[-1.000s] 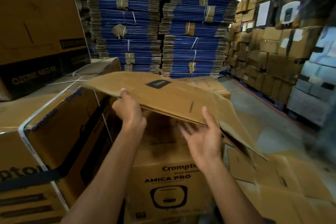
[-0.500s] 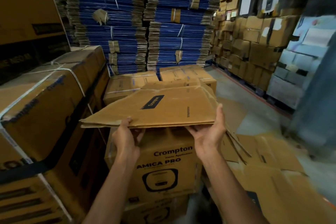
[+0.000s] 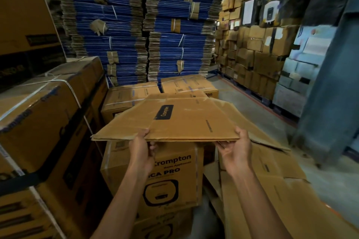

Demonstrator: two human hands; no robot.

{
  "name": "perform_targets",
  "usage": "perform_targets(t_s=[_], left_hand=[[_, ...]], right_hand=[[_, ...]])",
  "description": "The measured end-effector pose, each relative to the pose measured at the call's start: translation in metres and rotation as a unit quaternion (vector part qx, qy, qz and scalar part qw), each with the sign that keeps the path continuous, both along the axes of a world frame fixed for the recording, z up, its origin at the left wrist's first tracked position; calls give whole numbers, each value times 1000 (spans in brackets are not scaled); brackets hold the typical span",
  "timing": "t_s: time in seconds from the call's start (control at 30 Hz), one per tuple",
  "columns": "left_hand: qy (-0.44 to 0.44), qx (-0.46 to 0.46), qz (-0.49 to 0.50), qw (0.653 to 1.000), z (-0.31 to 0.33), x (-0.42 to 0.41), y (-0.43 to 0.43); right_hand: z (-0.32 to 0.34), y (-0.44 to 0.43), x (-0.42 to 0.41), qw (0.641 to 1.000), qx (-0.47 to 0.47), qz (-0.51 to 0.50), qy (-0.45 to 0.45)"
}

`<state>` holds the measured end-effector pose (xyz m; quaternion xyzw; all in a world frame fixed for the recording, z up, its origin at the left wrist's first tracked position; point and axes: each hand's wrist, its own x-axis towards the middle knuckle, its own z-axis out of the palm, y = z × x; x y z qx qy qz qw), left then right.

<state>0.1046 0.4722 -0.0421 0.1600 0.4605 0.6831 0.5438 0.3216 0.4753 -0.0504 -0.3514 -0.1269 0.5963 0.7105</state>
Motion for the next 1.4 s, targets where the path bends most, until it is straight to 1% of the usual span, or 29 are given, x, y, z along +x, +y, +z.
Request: perform_targets(t_s=[0.17,0.4,0.67,0.73,0.8,0.9,0.97,1.0,1.03,1.07,1.2,1.3,1.37,1.4], left_hand=[[-6,47,13,999,2,55,-17],[14,63,-13,998,-5,159,-47],[-34,75,-90,992,-25,257,-66],[-55,71,-115,989,-39,276,-67],[-61,52,-146,986,-52,293,-64],[-54,27,-129,990,-84,304,-55],[-22,4,-141,990,-107,303,-62],[-15,-55,-148,987,-158,325,-58],[-19,-95,-164,982,-194,341,-62],[-14,-124,-181,975,-196,340,-68],[-30,-176,-168,969,-216,341,-74],[-11,-260,-180,949,-260,341,-81],[-6,-296,-183,938,-288,341,-87],[-1,-310,-183,933,-300,341,-88]], right_hand=[[-4,-19,59,1000,9,1,-6],[-14,-59,169,997,51,-24,-47],[-26,-104,270,994,51,-74,-67],[-32,-111,290,993,40,-89,-68],[-41,-113,306,993,32,-94,-67],[-61,-111,321,994,2,-92,-58],[-77,-117,323,997,-31,-73,-6],[-121,-120,341,992,-85,-91,-12],[-155,-124,354,987,-127,-101,-17],[-165,-125,356,985,-143,-93,-24],[-201,-127,364,981,-183,-63,-13],[-247,-130,370,966,-253,-33,-26],[-277,-138,373,954,-298,-22,-18],[-291,-140,373,944,-329,-21,-31]])
